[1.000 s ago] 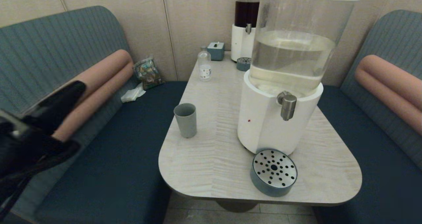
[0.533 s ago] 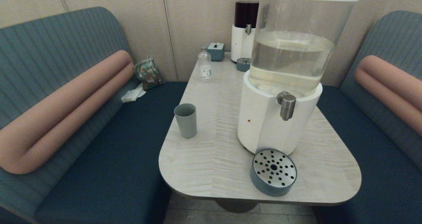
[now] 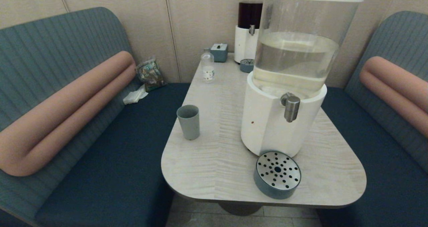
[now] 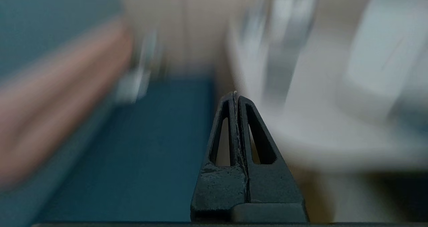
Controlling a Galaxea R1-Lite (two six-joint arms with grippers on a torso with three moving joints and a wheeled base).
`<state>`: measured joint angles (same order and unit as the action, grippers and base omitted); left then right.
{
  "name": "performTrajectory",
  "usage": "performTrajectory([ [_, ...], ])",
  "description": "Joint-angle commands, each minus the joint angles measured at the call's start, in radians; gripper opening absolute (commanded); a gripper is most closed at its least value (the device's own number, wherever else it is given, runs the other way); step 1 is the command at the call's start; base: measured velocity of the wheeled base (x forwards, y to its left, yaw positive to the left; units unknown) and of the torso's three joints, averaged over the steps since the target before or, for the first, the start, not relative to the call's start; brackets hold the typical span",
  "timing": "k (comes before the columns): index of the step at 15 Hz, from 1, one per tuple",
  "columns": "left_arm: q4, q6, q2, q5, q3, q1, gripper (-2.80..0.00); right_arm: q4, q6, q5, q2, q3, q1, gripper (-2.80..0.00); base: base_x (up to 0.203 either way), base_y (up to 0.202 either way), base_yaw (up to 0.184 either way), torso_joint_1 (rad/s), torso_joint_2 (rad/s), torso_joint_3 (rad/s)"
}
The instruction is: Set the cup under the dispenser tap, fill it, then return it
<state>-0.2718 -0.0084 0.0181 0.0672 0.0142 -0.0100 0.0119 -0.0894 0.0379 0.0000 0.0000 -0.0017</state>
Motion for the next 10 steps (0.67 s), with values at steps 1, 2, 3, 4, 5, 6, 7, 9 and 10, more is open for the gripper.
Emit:
performTrajectory([
  [1,0.203,0.013,-0.019,-0.016,-0.014,0.002,-2.8,0.0,0.0,0.0,0.002,0.0,0.0,-2.8,0.0,0.0,0.0,0.0,0.0,0.0],
  [2,0.264,0.006,-0.018,-0.048,-0.014,0.002,-2.8,0.0,0.0,0.0,0.0,0.001,0.0,-2.8,0.0,0.0,0.0,0.0,0.0,0.0],
  [3,0.286,-0.004,-0.017,-0.072,-0.008,0.002,-2.8,0.0,-0.001,0.0,0.002,0.0,0.0,-2.8,0.0,0.0,0.0,0.0,0.0,0.0],
  [4,0.298,-0.004,-0.017,-0.075,-0.003,0.002,-2.8,0.0,0.0,0.0,0.0,0.0,0.0,-2.8,0.0,0.0,0.0,0.0,0.0,0.0],
  [5,0.283,0.0,-0.017,-0.073,-0.009,0.002,-2.8,0.0,-0.001,0.0,0.0,0.0,0.0,-2.8,0.0,0.0,0.0,0.0,0.0,0.0],
  [6,0.27,-0.004,-0.018,-0.072,-0.013,0.001,-2.8,0.0,0.0,0.0,0.001,0.001,0.0,-2.8,0.0,0.0,0.0,0.0,0.0,0.0],
  [7,0.269,-0.009,-0.018,-0.072,-0.013,0.001,-2.8,0.0,-0.001,0.0,0.002,0.0,0.0,-2.8,0.0,0.0,0.0,0.0,0.0,0.0],
  [9,0.269,-0.013,-0.018,-0.072,-0.013,0.001,-2.8,0.0,-0.001,0.0,0.002,0.0,0.0,-2.8,0.0,0.0,0.0,0.0,0.0,0.0],
  [10,0.269,-0.013,-0.018,-0.073,-0.013,0.002,-2.8,0.002,-0.001,0.0,0.002,0.0,0.0,-2.8,0.0,0.0,0.0,0.0,0.0,0.0],
])
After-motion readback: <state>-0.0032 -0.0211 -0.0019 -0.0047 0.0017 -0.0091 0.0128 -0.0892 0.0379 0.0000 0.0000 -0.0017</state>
